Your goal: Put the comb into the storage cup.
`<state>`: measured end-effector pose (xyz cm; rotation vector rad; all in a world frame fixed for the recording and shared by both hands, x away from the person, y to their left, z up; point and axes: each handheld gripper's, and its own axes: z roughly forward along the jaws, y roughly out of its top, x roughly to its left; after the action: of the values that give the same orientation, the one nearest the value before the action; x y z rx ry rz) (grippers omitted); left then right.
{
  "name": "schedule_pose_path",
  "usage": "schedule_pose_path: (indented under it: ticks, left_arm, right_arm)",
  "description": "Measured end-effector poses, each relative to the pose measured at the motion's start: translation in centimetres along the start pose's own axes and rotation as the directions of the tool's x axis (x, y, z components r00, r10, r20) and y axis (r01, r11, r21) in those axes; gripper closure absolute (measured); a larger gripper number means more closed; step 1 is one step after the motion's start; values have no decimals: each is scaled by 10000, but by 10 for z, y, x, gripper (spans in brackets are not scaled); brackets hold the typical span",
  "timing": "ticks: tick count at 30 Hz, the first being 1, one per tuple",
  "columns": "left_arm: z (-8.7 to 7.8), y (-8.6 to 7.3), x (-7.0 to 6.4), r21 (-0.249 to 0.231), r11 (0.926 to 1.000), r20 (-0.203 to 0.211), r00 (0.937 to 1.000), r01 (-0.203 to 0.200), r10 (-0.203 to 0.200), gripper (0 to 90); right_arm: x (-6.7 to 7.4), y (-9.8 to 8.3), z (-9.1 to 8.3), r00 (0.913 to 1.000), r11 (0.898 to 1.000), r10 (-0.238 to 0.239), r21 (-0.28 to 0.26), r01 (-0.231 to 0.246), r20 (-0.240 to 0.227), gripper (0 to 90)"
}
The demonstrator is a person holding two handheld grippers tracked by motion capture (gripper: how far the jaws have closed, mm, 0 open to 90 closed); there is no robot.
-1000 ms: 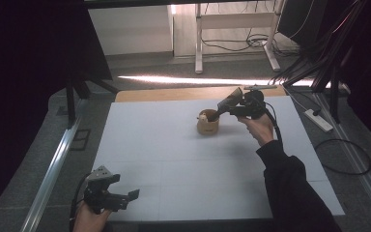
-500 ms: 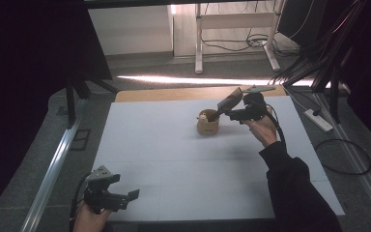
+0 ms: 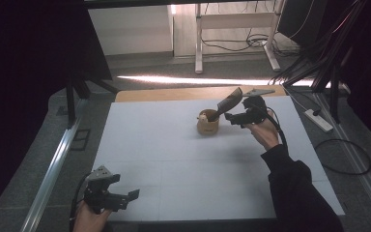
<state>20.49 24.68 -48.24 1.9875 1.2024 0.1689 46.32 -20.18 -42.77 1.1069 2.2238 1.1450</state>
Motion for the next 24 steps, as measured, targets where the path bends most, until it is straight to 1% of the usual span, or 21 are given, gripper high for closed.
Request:
schedule_pose_path:
  ticks: [5, 12, 18, 24]
  left_arm:
    - [0, 0, 0, -3, 10000, 32, 10000, 4, -4, 12]
    - [0, 0, 0, -9, 10000, 55, 10000, -49, 49, 12]
    - [0, 0, 0, -16, 10000, 69, 9999, -81, 82, 11]
    - [0, 0, -1, -24, 9999, 110, 9999, -104, 104, 11]
  right_arm:
    - [-1, -3, -1, 10000, 9999, 88, -81, -88, 15, 4]
    - [0, -7, -3, 10000, 9999, 27, -118, -27, -1, 0]
    - [-1, -10, -5, 9997, 9998, 198, -54, -199, -108, 0]
    - [1, -14, -8, 9997, 9998, 183, 31, -183, -129, 0]
